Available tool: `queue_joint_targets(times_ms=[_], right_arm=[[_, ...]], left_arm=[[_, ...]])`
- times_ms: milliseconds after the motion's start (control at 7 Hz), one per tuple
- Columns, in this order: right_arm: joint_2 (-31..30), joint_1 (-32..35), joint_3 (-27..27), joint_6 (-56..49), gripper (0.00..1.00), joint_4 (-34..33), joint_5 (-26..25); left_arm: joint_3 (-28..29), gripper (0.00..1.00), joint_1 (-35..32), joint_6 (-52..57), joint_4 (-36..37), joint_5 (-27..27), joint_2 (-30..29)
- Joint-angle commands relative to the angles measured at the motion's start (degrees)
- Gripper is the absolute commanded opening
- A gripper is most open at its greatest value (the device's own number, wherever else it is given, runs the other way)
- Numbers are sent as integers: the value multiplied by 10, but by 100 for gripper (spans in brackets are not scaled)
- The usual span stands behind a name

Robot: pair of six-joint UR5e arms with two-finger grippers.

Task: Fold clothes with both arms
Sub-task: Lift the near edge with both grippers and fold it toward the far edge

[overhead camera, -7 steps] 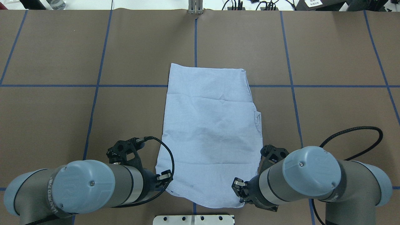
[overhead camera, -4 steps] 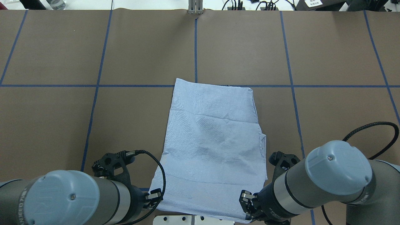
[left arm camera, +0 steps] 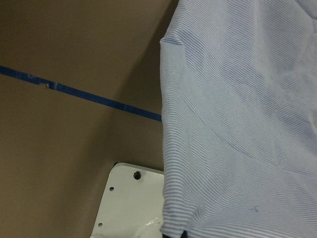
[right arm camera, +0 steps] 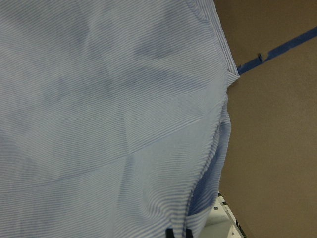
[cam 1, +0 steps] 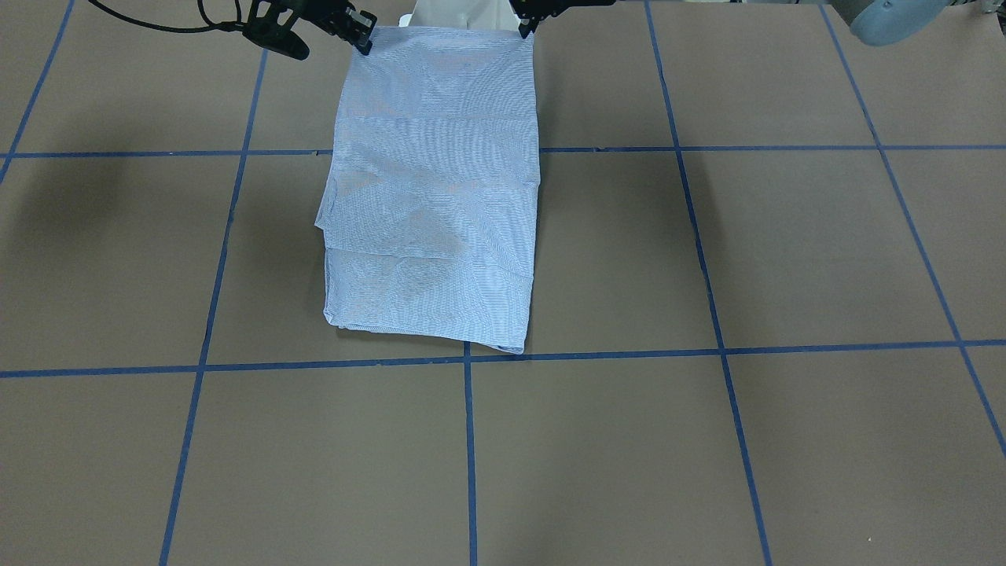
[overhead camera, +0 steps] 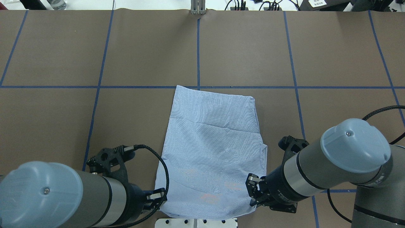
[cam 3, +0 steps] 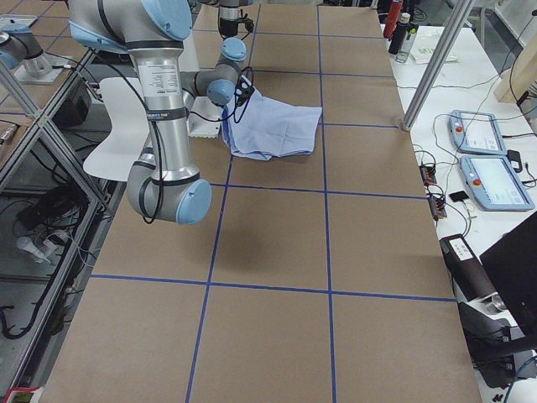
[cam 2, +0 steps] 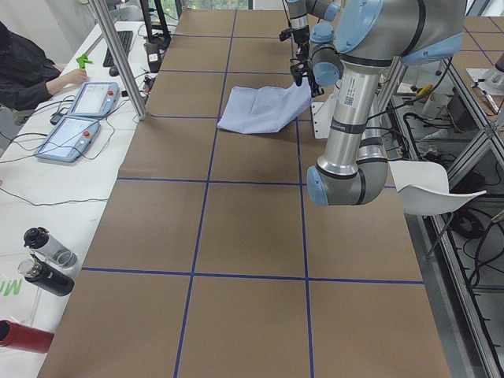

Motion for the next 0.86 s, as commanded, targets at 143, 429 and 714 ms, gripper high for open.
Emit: queue_joint_targets(times_ms=[143, 429, 714], right_arm=[[47, 51, -31, 0, 0, -2, 4], [90, 110, -81, -3, 0, -2, 4], [107, 147, -141, -36, 0, -3, -1]], left_arm=[[50, 0, -134, 71, -53, -39, -23], [177, 0, -184, 74, -154, -68, -58], [234, 0, -205, 74, -209, -68, -63]])
